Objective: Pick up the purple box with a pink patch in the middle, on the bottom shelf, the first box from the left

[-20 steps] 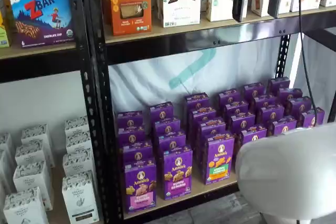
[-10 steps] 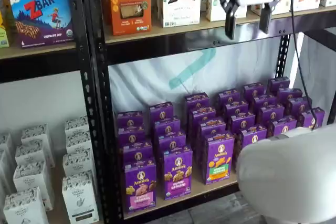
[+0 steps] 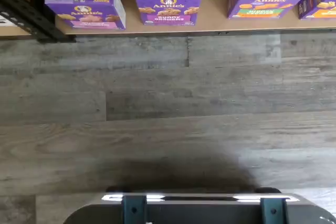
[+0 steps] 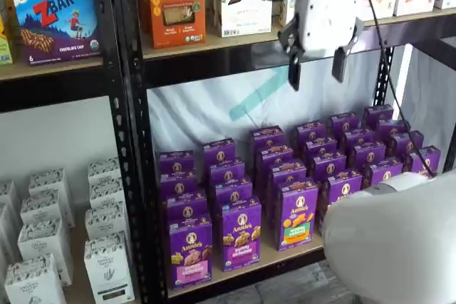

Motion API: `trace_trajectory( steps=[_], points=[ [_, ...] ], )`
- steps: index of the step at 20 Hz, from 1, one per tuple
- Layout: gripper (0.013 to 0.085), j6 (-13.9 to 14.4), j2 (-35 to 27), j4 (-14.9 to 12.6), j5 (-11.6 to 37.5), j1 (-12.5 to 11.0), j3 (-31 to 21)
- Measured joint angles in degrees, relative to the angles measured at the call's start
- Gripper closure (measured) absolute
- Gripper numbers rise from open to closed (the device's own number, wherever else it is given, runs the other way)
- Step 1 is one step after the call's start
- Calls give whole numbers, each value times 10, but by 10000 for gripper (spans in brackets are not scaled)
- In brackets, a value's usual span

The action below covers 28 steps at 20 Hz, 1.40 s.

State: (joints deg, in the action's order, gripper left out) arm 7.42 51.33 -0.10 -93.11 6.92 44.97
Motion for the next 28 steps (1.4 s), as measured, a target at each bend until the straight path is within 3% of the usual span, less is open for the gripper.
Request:
trace_trajectory(
  steps=[9,16,21,28],
  points=[
    [130,18,-26,10,113,18,-92],
    [130,27,-63,11,236,28,-177],
    [130,49,-107,-13,338,39,-228],
    [130,47,-207,-2,451,43,-259]
  ],
)
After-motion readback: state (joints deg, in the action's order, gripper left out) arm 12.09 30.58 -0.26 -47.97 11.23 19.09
